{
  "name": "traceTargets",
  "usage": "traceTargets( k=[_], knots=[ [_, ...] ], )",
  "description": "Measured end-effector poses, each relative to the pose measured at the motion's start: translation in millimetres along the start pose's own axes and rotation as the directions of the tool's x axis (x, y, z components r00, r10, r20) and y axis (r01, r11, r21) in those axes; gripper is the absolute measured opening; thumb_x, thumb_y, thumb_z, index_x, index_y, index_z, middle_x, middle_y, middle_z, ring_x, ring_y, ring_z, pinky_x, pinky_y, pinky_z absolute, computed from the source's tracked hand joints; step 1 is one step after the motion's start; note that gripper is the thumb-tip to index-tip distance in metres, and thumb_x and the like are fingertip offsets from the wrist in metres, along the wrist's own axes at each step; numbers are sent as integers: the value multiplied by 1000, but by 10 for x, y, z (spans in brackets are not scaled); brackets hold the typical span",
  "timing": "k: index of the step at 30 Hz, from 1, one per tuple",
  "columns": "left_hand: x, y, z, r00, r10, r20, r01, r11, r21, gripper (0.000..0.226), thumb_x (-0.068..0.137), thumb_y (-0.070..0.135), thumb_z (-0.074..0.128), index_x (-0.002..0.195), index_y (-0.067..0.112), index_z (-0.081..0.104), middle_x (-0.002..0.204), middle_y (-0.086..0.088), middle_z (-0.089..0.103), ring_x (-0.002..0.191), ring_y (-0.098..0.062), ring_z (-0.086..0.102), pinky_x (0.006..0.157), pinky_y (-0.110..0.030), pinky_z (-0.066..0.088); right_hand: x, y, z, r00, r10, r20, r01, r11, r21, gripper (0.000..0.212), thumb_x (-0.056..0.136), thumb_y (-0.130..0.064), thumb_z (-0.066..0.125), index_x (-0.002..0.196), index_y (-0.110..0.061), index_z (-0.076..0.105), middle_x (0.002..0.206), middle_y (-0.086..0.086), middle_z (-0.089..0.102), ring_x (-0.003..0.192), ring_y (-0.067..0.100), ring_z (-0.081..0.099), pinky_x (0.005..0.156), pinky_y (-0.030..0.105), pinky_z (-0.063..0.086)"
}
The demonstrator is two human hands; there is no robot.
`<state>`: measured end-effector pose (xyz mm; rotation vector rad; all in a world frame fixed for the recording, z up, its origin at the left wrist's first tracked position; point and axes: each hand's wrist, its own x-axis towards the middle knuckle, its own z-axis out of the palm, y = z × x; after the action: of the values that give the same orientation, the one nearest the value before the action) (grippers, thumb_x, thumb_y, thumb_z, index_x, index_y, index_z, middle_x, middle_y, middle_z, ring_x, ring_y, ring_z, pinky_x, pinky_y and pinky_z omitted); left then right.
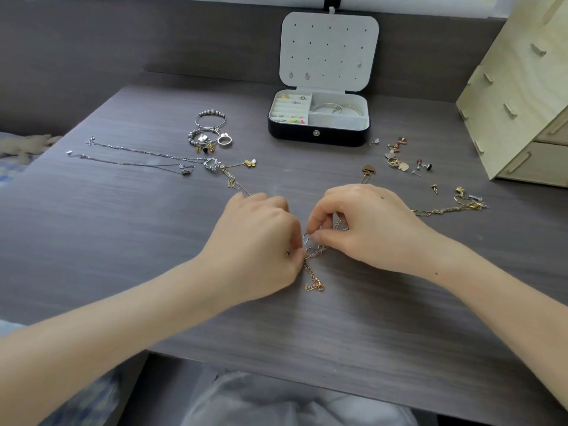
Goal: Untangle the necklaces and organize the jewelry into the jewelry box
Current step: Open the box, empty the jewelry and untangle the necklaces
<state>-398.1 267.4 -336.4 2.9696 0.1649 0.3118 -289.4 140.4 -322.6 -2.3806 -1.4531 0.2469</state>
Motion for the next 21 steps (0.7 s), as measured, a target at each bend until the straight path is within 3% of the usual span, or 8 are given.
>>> traceTargets(
  k=[4, 9, 14, 21],
  knots=[
    [35, 20, 4, 999, 39, -23, -36, 992, 124, 17, 69, 31, 57, 58, 23, 67, 64, 1, 56, 61, -27, 54, 60, -30, 28, -27, 2, 25, 999, -27, -26, 27, 1000, 9, 9, 81, -27, 65, 78, -36, 66, 71, -18, 56, 73, 3, 47, 65, 8, 30],
    [37, -29, -49, 998, 51, 41, -56, 988, 141, 13, 85, 33, 57, 94, 32, 66, 95, 5, 50, 94, -22, 51, 70, -30, 19, -23, 8, 73, 996, -69, -58, 70, 997, 25, 9, 82, -27, 65, 81, -36, 66, 69, -20, 53, 77, 3, 45, 70, 22, 31],
    [21, -174, -101, 990, 138, 11, -138, 979, 151, 23, 61, 28, 78, 78, 21, 65, 76, -2, 55, 67, -28, 57, 64, -30, 30, -7, 28, 117, 994, -85, -65, 85, 996, 0, 7, 85, -28, 64, 88, -34, 67, 69, -19, 50, 74, 5, 41, 66, 22, 27],
    [76, -193, -87, 988, 154, -31, -148, 977, 152, 31, 53, 20, 90, 69, 18, 63, 69, -3, 55, 61, -27, 56, 59, -30, 37, -10, 50, 145, 993, -89, -82, 89, 996, -1, 5, 84, -30, 65, 89, -32, 67, 69, -21, 48, 76, 4, 41, 65, 21, 25]
  ],
)
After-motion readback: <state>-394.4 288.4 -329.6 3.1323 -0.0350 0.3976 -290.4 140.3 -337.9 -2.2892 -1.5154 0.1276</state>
